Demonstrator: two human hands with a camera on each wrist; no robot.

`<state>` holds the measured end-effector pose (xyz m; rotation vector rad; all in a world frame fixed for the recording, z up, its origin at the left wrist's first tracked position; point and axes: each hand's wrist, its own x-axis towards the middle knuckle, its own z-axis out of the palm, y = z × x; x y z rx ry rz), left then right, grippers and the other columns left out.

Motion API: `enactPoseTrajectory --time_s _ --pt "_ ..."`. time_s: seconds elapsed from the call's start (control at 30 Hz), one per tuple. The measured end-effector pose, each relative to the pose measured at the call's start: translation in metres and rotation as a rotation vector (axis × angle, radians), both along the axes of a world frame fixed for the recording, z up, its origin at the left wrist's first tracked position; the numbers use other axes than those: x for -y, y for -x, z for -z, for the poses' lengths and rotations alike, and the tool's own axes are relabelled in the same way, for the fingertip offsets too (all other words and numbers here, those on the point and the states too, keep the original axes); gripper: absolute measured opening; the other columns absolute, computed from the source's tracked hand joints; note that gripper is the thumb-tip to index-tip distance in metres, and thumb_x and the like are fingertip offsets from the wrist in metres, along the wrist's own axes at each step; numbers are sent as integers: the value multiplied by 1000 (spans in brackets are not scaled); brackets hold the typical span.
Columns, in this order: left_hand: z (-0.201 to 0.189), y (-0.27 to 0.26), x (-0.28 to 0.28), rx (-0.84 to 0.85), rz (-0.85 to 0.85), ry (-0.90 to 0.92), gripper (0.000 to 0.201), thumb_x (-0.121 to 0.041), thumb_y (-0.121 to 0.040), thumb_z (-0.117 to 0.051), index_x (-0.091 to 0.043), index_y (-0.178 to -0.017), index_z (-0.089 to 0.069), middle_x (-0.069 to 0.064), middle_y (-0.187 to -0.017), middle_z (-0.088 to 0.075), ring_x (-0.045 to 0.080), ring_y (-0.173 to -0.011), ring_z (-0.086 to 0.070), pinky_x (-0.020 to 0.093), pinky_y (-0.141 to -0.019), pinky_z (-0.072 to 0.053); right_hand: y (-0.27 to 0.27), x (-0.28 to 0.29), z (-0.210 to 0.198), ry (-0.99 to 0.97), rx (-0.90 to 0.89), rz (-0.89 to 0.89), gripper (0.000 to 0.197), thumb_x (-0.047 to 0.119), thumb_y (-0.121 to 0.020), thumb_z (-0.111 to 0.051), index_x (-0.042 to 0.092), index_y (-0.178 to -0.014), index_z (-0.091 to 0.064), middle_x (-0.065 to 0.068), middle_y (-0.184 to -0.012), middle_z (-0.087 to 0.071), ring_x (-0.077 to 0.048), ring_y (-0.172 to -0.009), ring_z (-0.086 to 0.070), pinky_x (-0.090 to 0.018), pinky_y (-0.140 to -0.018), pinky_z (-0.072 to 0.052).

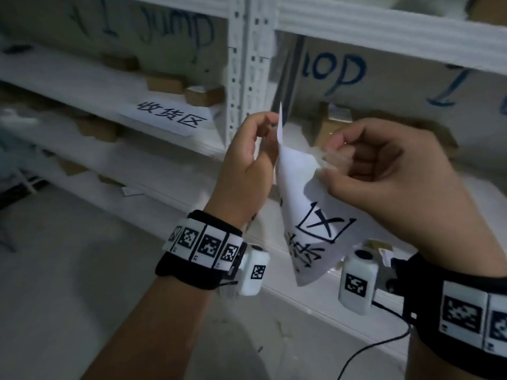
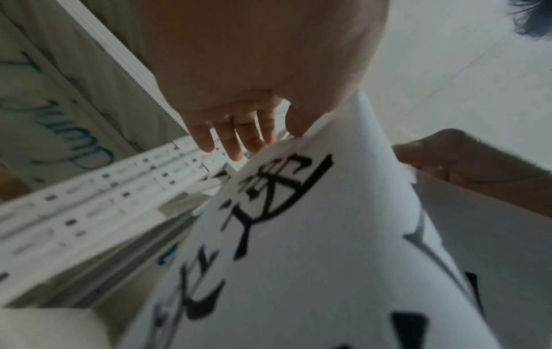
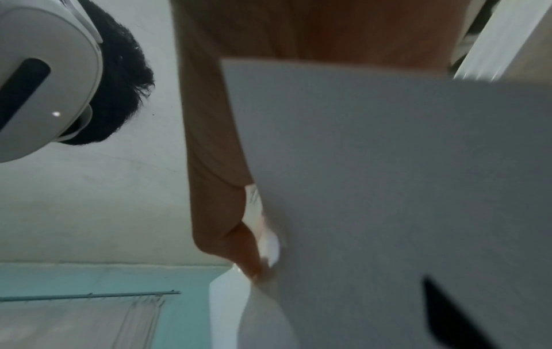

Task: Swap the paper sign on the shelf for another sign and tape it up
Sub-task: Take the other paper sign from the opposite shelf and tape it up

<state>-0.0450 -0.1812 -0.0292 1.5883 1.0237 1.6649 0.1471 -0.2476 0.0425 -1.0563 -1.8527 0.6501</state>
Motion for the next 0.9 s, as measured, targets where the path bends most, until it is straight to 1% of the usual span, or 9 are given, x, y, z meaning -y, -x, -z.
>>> enactPoseTrajectory --time_s 0.03,0.1,0.17,0.27,0.47,0.63,0.7,0.83,0.9 --pt "1 14 1 -19 -46 1 15 -31 -105 -51 -26 -110 -64 0 -105 -70 21 -100 -67 50 -95 -57 11 -4 0 6 -10 -34 29 -4 -88 -84 22 -95 -75 -17 -89 -74 -13 -76 -68 -28 -83 -62" --pt "2 41 3 -65 -152 -31 21 -28 -109 -48 -18 -95 -59 3 -89 -64 19 -82 -61 48 -76 -54 34 -13 1 9 -9 -69 26 -3 -90 -82 21 -96 -76 -12 -82 -73 -8 -73 -67 -20 -79 -60" --pt "2 65 5 -115 -263 -58 23 -24 -113 -44 -18 -93 -52 -7 -80 -51 9 -72 -48 30 -70 -44 52 -19 2 -3 10 -46 22 2 -92 -79 24 -97 -77 -6 -76 -72 -7 -68 -64 -19 -72 -54" --pt "1 97 6 -207 -393 -68 20 -20 -116 -41 -19 -100 -51 -11 -82 -47 0 -70 -43 14 -66 -37 74 -29 7 -38 64 12 19 12 -93 -72 27 -103 -77 -10 -83 -75 -28 -69 -67 -32 -73 -52" --pt "1 135 -4 -311 -485 -124 18 -23 -115 -39 -18 -102 -50 -9 -86 -47 12 -76 -44 30 -71 -41 99 -49 27 -32 -18 120 18 18 -100 -74 31 -112 -74 2 -97 -81 -21 -85 -78 -53 -86 -66" --pt "6 145 -22 -365 -520 -128 18 -24 -115 -38 -18 -103 -50 -1 -94 -50 17 -85 -48 43 -79 -48 109 -70 36 14 -100 130 16 14 -99 -74 27 -108 -73 -2 -88 -81 -34 -85 -78 -60 -83 -65" --pt "6 144 -33 -385 -524 -123 18 -24 -115 -38 -18 -103 -50 -1 -94 -50 17 -87 -48 44 -81 -48 112 -80 37 13 -122 128 18 13 -99 -78 28 -109 -73 0 -85 -78 -38 -83 -75 -57 -84 -66" --pt "0 142 -63 -405 -560 -113 19 -25 -116 -38 -19 -101 -48 -2 -95 -49 17 -89 -48 40 -82 -47 117 -108 41 23 -176 94 38 0 -95 -75 28 -121 -70 -6 -96 -74 -32 -88 -75 -29 -80 -63" --pt "-3 145 -81 -414 -575 -104 19 -28 -115 -37 -20 -101 -48 -3 -96 -50 17 -90 -49 39 -81 -47 120 -124 43 35 -179 62 55 -7 -88 -76 29 -128 -66 -7 -99 -70 -26 -93 -76 -31 -90 -66"
